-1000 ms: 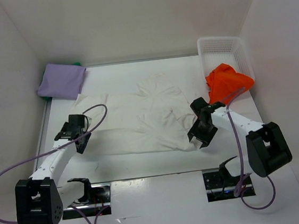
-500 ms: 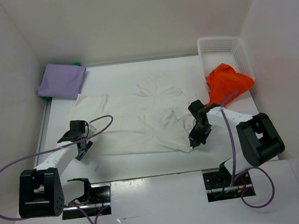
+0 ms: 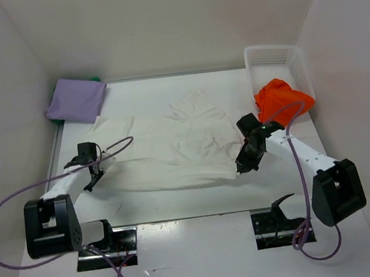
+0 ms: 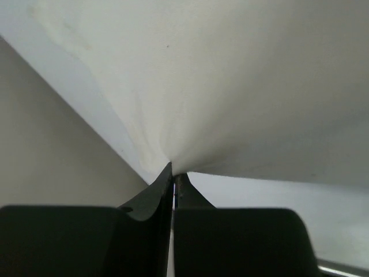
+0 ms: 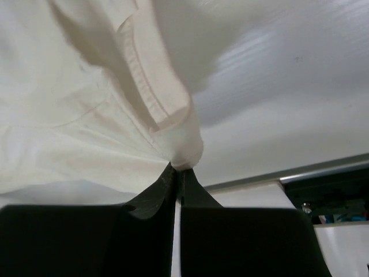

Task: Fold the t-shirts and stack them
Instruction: Fold the flattened tshirt in 1/3 of the way, then grap the side of the flattened tshirt furthest away from the robot with both arms

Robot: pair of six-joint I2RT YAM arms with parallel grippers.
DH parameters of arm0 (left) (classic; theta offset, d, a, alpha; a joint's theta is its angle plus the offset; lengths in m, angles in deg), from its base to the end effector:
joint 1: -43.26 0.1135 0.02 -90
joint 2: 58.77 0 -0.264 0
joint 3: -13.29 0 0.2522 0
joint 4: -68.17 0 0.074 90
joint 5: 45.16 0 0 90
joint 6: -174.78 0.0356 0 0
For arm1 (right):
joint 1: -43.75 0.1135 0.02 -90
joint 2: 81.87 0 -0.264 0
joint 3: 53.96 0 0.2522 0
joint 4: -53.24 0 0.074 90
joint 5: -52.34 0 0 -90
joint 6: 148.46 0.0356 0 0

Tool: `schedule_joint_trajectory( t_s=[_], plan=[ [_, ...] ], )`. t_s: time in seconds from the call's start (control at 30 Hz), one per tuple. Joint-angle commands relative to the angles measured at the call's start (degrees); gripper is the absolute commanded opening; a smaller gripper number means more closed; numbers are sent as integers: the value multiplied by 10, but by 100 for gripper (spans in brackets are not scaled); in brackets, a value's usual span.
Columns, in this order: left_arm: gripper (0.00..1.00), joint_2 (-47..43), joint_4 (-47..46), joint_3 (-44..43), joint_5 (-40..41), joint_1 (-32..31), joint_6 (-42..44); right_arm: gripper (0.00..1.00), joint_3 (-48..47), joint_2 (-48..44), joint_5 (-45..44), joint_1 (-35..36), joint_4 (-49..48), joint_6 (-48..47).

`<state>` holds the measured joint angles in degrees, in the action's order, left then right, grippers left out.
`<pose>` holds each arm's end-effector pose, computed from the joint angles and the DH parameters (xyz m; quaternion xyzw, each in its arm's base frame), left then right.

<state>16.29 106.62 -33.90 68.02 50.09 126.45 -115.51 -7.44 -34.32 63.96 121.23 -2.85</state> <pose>0.2145 0.0398 0.1529 0.2477 0.9271 0.2618 0.1025 0.1986 0.0753 0.2034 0.3007 0.9499 0.0718 0.0449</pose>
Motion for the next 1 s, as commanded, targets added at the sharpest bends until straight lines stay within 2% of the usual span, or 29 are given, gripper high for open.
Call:
schedule_joint_trajectory(
  t_s=[0.0,0.13,0.37,0.47,0.53,0.57,0.6,0.63,0.67,0.7,0.77,0.87,0.93,0.97],
  plan=[
    [0,-95,115,-29,-33,8,56,0,-50,-60,-30,7,111,-24],
    [0,-169,169,-13,-13,8,98,0,-92,-40,-8,18,159,-38],
    [0,-210,250,6,-8,-2,127,0,-104,34,15,89,199,-65],
    [1,-222,285,6,-8,-2,133,0,-104,56,26,95,205,-77],
    [8,-229,295,6,-2,-9,139,1,-104,72,32,95,205,-84],
    [19,-229,302,12,4,-9,139,22,-104,77,32,95,205,-90],
    [37,-229,302,12,10,-9,139,34,-104,83,38,95,205,-98],
    [64,-229,302,19,10,-9,139,41,-104,88,38,95,205,-98],
    [73,-229,302,24,19,-9,134,48,-104,95,38,95,205,-105],
    [80,-229,302,24,29,-9,128,50,-104,95,38,95,205,-105],
    [88,-229,314,24,42,-9,123,50,-104,87,43,95,205,-105],
    [89,-223,319,-9,71,-1,123,51,-104,74,59,95,205,-94],
    [93,-214,278,-66,88,6,123,51,-137,69,58,101,205,-94],
    [94,-197,257,-89,93,15,123,51,-200,78,46,101,205,-94]
  ],
)
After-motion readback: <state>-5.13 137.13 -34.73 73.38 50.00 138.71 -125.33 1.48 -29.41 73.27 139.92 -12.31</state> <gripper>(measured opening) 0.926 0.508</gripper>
